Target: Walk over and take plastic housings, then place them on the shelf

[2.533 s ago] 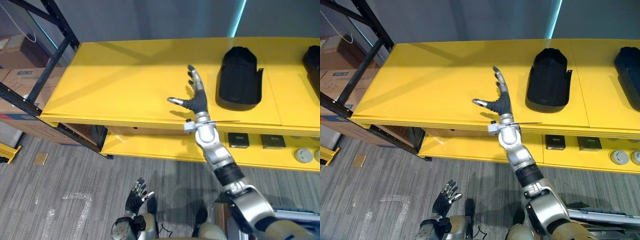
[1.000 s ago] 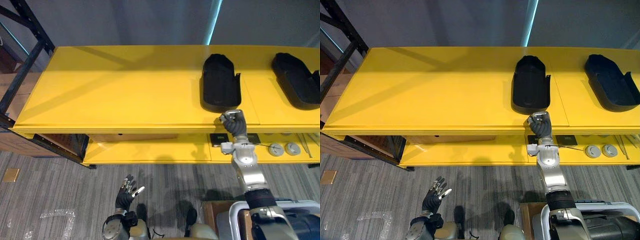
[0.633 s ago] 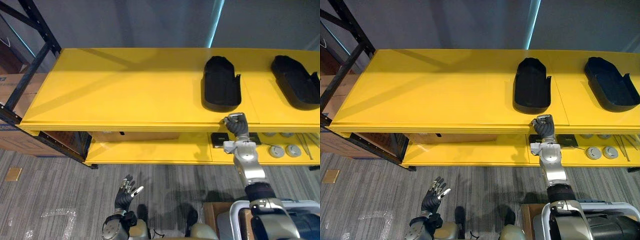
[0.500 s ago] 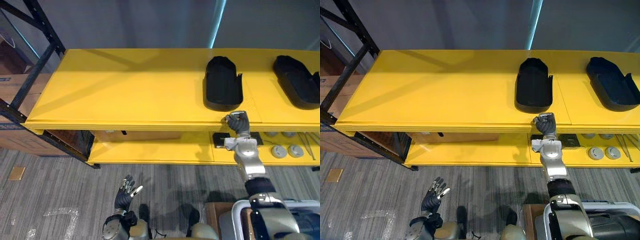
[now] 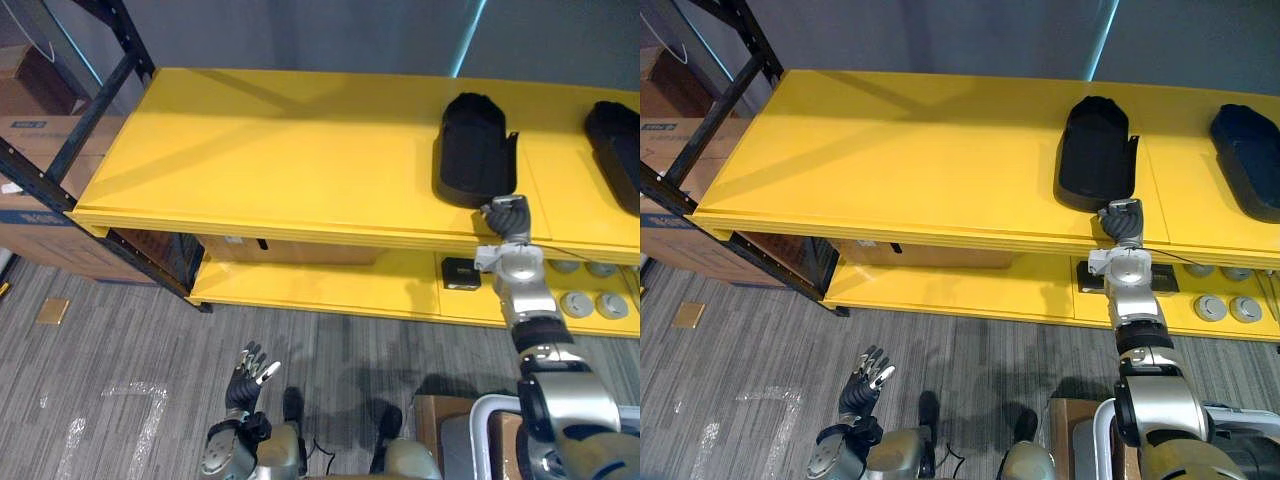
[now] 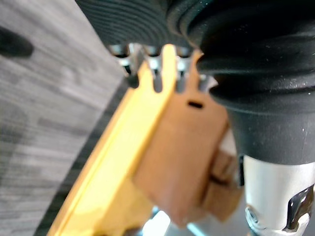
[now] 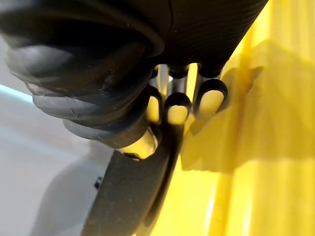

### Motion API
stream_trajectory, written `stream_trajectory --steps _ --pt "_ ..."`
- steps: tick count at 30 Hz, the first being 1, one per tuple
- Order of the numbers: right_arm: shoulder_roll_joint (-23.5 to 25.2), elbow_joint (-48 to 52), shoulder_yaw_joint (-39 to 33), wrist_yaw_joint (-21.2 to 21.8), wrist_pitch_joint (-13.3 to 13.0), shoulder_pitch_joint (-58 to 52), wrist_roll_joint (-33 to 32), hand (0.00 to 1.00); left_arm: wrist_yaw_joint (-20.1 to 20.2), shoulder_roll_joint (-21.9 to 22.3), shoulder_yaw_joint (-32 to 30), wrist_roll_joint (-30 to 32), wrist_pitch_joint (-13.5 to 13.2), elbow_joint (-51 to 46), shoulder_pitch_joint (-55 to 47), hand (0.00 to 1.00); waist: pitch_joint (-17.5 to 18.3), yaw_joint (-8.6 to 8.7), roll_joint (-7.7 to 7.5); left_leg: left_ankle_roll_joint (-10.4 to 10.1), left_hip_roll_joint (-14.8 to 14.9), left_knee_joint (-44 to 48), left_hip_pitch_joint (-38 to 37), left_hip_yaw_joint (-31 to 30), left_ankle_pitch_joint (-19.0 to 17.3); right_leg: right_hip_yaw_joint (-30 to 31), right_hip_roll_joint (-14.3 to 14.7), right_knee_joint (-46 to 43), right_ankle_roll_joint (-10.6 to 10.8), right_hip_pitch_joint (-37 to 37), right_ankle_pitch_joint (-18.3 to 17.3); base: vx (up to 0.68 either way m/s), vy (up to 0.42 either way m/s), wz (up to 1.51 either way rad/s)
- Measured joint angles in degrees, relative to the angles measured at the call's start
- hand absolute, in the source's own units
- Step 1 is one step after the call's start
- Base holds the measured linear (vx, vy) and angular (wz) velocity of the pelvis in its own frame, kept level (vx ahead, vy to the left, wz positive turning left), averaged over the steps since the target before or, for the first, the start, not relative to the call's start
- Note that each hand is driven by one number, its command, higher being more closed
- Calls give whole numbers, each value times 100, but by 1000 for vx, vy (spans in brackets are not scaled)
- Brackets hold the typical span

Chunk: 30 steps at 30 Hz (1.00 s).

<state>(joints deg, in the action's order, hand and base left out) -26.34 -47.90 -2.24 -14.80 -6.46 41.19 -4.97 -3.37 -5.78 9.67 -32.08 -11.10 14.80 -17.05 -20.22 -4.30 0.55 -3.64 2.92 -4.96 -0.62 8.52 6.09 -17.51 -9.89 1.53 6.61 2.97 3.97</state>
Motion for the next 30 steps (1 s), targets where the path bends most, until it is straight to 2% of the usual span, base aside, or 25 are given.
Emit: stream_trajectory --steps 5,8,13,16,18,21,23,25,26,30 --pt "-26 -24 0 -217 -37 192 -103 100 6 -4 2 -143 -2 -32 41 0 -26 -20 -14 44 -3 27 67 6 49 -12 6 19 -2 -43 115 53 -11 1" --pt "-64 82 -8 -374 -125 269 -88 100 6 0 3 -170 -7 -72 127 0 -170 -15 -13 44 1 28 65 10 49 -5 14 17 -2 -42 116 31 -7 0" --pt "-59 1668 -227 -401 -103 -170 130 100 -17 6 -2 -182 -2 -241 137 0 -272 19 -13 67 6 28 72 118 17 58 14 10 -3 -94 115 3 4 -6" --pt "-45 2519 -220 -347 57 -469 198 100 -24 9 -10 -179 4 -303 147 0 -273 59 -17 68 9 28 65 171 3 114 16 -1 -7 -127 111 -4 3 -10" --pt "47 2534 -197 -273 288 -555 365 100 -30 8 -70 -179 7 -303 141 0 -303 49 -69 62 33 27 64 293 -2 215 50 -29 -19 -213 102 -20 -7 -22" --pt "129 2535 -147 -283 437 -771 381 100 -33 8 -119 -174 8 -303 141 0 -327 60 -113 61 46 26 63 310 -2 239 76 -35 -29 -228 95 -11 -14 -7" --pt "129 2602 -153 -287 464 -849 408 100 -34 8 -119 -172 7 -303 130 0 -327 63 -113 61 46 26 62 319 -2 253 78 -36 -29 -235 95 0 0 0" --pt "154 3323 -178 -306 476 -1204 434 100 -40 16 -132 -163 4 -305 118 0 -326 75 -114 51 52 27 60 332 -9 267 87 -35 -28 -243 96 0 0 0" --pt "188 3577 -211 -315 479 -1330 492 0 -41 35 -161 -162 4 -311 111 0 -325 88 -116 48 53 27 58 333 -12 268 89 -35 -26 -243 97 0 0 0" --pt "627 5371 -476 -500 479 -2530 625 0 -80 187 -287 -130 -3 -388 -52 0 -285 242 -173 32 57 27 -84 524 -120 443 96 -11 -18 -210 96 38 4 -25"
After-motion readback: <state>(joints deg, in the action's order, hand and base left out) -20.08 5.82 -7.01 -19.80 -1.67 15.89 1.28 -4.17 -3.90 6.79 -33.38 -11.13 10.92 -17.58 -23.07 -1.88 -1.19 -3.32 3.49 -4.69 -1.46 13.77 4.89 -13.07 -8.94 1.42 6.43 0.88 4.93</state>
